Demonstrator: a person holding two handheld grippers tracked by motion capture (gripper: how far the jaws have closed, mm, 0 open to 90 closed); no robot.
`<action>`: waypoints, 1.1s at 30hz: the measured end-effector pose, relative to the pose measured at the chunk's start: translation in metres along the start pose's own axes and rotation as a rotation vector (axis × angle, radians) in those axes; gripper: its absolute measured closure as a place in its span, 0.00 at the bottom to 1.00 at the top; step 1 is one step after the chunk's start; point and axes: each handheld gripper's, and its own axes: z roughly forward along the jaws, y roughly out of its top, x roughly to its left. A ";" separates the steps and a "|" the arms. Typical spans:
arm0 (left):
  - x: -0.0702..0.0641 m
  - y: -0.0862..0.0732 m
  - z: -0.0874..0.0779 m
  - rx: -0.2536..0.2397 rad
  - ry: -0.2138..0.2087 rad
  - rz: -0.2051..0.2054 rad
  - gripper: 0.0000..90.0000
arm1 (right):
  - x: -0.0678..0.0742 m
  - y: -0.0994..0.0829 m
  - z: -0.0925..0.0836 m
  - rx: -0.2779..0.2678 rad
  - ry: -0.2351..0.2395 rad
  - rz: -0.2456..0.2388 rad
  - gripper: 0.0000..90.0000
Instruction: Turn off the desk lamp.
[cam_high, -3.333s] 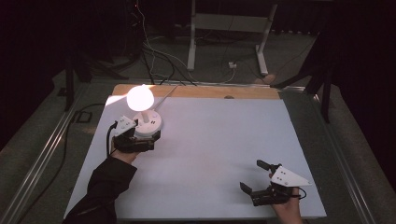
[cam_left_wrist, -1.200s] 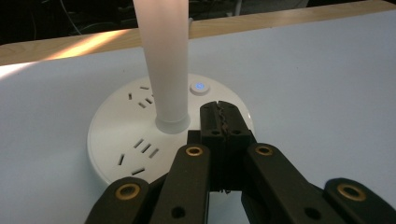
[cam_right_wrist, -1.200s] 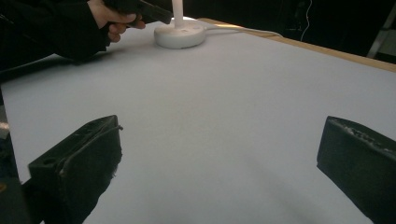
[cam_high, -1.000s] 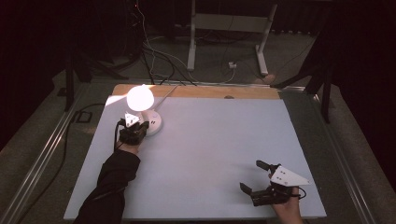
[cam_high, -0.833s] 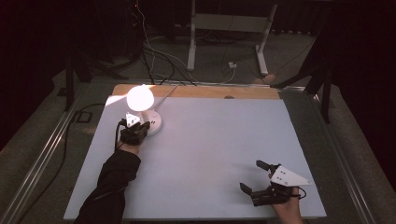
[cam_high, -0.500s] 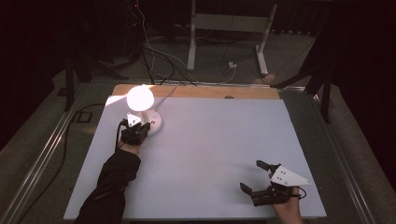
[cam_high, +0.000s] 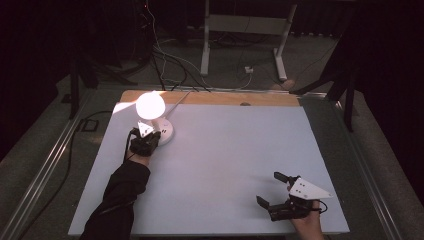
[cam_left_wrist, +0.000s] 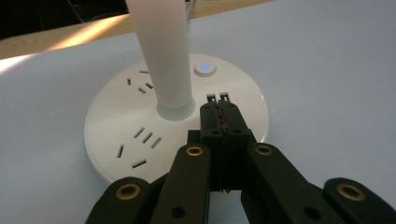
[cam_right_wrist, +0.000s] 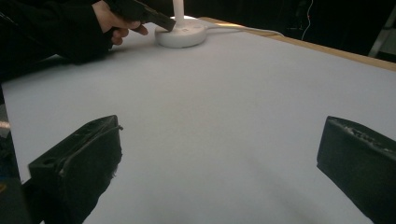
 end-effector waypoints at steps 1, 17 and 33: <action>0.000 0.000 0.000 -0.002 0.000 -0.002 1.00 | 0.000 0.000 0.000 0.000 0.000 0.000 0.00; 0.003 0.011 -0.009 -0.042 -0.055 -0.063 1.00 | 0.000 0.000 -0.001 -0.005 0.001 0.003 0.00; 0.007 0.007 -0.006 -0.029 -0.059 -0.076 1.00 | -0.001 0.000 -0.001 -0.004 0.003 0.008 0.00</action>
